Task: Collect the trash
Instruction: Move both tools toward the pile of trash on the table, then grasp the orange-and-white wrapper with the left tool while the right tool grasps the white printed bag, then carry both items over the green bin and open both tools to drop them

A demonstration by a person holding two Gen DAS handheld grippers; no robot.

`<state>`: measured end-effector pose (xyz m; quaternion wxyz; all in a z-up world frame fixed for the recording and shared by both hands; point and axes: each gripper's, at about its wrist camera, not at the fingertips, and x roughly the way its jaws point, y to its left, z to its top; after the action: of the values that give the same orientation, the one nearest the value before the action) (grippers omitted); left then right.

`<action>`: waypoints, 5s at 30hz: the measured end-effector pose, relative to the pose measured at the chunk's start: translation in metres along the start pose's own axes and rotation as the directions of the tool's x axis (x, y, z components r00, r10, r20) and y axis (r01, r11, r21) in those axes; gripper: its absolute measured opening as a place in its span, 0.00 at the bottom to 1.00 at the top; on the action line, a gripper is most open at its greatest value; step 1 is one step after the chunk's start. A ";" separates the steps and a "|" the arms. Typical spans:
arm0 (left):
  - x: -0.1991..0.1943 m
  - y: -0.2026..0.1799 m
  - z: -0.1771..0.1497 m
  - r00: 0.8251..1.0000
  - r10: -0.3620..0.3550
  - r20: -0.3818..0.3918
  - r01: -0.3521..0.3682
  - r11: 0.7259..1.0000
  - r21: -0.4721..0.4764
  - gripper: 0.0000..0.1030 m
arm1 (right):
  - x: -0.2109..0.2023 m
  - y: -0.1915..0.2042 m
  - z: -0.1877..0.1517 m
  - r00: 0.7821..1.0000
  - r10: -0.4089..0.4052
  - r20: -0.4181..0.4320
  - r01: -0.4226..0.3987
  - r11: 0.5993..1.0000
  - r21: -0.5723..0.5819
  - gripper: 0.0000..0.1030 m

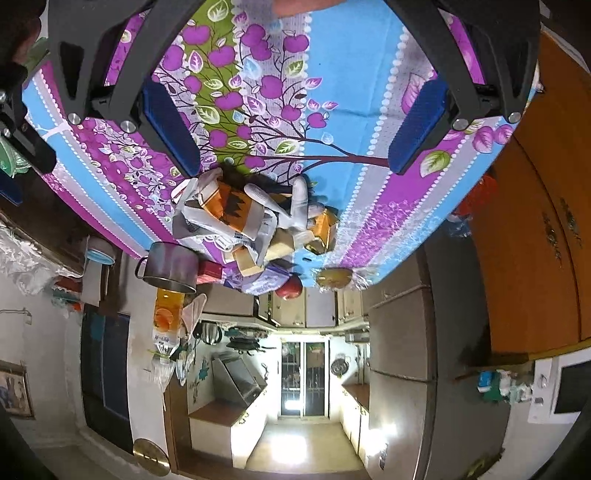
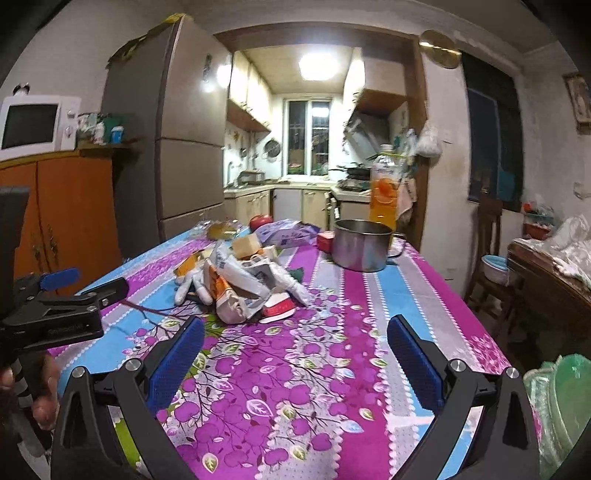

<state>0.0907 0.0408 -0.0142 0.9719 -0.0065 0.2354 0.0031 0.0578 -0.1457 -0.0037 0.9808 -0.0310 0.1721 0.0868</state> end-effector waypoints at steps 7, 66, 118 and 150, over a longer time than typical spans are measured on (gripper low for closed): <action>0.051 0.033 0.018 0.991 -0.033 -0.128 0.020 0.994 -0.106 0.95 | 0.056 0.009 0.029 0.983 0.155 -0.101 -0.168 0.975 -0.143 0.77; 0.139 -0.011 0.022 0.900 -0.274 -0.339 0.197 0.949 -0.245 0.24 | 0.065 -0.041 0.012 0.982 0.116 -0.150 -0.094 0.985 0.146 0.80; 0.162 -0.030 0.031 0.903 -0.254 -0.346 0.234 0.967 -0.099 0.16 | 0.167 -0.106 0.002 0.941 0.189 -0.280 -0.018 0.856 0.516 0.24; 0.001 -0.313 0.058 0.782 -0.622 -0.032 0.617 0.766 0.181 0.16 | -0.115 -0.247 0.024 0.875 -0.443 -0.194 0.476 0.862 0.177 0.21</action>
<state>0.1209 -0.2719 0.0399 0.9183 0.0050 0.2049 -0.3388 0.0035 -0.4043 0.0658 0.9549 0.0308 0.2400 -0.1719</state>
